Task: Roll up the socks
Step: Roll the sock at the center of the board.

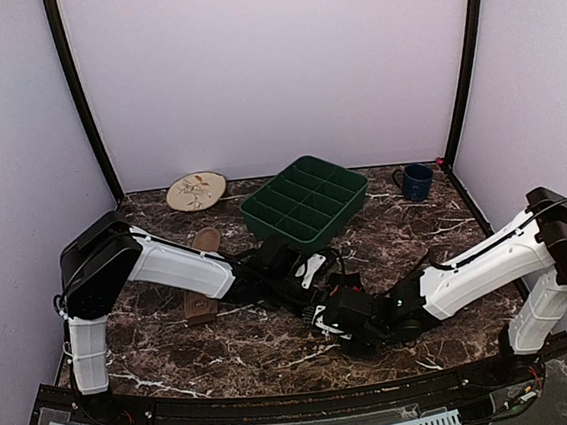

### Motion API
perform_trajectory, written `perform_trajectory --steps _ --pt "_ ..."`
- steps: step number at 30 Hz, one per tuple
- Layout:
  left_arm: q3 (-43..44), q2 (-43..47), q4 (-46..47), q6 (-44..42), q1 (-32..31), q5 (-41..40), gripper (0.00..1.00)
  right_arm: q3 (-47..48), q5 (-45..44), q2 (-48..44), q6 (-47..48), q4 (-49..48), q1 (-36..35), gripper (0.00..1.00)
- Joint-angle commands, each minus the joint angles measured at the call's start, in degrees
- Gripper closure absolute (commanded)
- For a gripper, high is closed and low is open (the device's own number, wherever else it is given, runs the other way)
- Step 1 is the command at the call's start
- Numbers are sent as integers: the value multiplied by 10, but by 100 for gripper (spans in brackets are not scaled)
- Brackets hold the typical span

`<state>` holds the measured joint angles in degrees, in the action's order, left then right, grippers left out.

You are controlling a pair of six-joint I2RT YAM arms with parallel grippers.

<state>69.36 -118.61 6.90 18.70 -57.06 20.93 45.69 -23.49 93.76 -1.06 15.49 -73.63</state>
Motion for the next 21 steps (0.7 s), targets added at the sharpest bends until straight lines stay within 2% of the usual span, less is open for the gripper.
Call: perform_trajectory --steps 1,5,21 --pt "-34 -72 -159 9 1 -21 45 15 7 15 4 16 19 74" --pt "-33 -74 -159 8 4 -18 45 23 20 25 7 26 30 78" --pt "-30 -84 -160 -1 13 -7 45 58 37 66 9 48 68 82"
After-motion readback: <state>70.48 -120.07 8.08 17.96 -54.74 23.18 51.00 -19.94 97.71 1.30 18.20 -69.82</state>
